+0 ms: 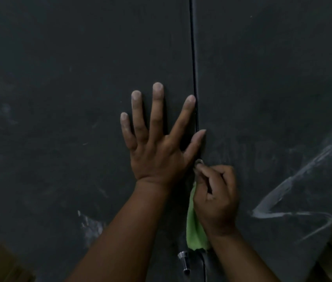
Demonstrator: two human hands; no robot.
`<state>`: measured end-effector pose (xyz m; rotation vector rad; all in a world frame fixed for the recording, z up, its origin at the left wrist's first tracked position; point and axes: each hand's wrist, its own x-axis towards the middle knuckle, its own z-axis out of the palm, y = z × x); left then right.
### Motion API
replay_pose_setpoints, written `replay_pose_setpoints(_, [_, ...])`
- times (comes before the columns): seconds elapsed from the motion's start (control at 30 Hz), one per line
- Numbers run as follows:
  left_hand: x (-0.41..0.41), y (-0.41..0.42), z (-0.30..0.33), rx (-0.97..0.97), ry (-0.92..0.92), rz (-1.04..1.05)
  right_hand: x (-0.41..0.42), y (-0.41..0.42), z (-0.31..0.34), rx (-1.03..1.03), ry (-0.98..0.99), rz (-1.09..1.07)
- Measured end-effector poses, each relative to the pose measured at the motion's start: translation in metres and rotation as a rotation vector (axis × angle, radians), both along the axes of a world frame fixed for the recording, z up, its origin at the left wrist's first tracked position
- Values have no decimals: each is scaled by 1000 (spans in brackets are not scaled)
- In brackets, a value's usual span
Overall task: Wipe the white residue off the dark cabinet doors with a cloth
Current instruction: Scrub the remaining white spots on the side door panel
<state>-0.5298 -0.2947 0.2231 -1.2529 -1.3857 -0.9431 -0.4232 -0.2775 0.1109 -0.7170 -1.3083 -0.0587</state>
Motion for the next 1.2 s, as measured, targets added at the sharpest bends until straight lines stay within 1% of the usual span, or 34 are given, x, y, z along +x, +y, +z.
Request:
replay_pose_setpoints(0.1, [-2,3,-1,33,13,20,2,2,-12,-1,-23,-20])
replay_pose_setpoints(0.2, [-2,4,-1,44,23,30,6,-8,-41,-94,-13,54])
replay_pose_setpoints(0.27, [-3,5,-2,48,28,29,7,-13,-49,-140,22,96])
replay_pose_setpoints(0.33, [-3,6,-2,48,33,34,10,-10,-40,-145,90,61])
replay_pose_setpoints(0.43, [-2,5,-2,48,33,44,21,5,-12,-62,149,-9])
replay_pose_setpoints(0.5, [-1,4,-2,49,31,42,27,11,-5,10,129,-44])
replay_pose_setpoints(0.57, [0,2,-2,45,29,38,29,10,-16,26,88,-62])
replay_pose_setpoints(0.67, [0,2,-2,39,28,37,35,1,-43,-57,37,-50])
replay_pose_setpoints(0.73, [0,2,-2,36,27,38,40,-2,-48,-99,42,-49])
replay_pose_setpoints(0.8, [0,2,-2,25,28,36,44,-1,-33,-117,120,-49])
replay_pose_setpoints(0.9, [0,1,-2,3,28,46,46,8,7,-77,274,-61])
replay_pose_setpoints(0.97, [1,-1,-2,-2,24,49,38,11,24,-47,312,-41])
replay_pose_setpoints(1.03, [2,-2,-2,-9,20,45,26,7,21,-26,275,4])
replay_pose_setpoints(1.1, [2,-2,-1,-13,21,44,20,-5,1,-28,155,43])
replay_pose_setpoints(1.17, [1,-3,-4,-15,26,44,25,-13,-22,-70,38,26])
replay_pose_setpoints(1.2, [1,-3,-7,-20,32,43,30,-14,-27,-101,15,27])
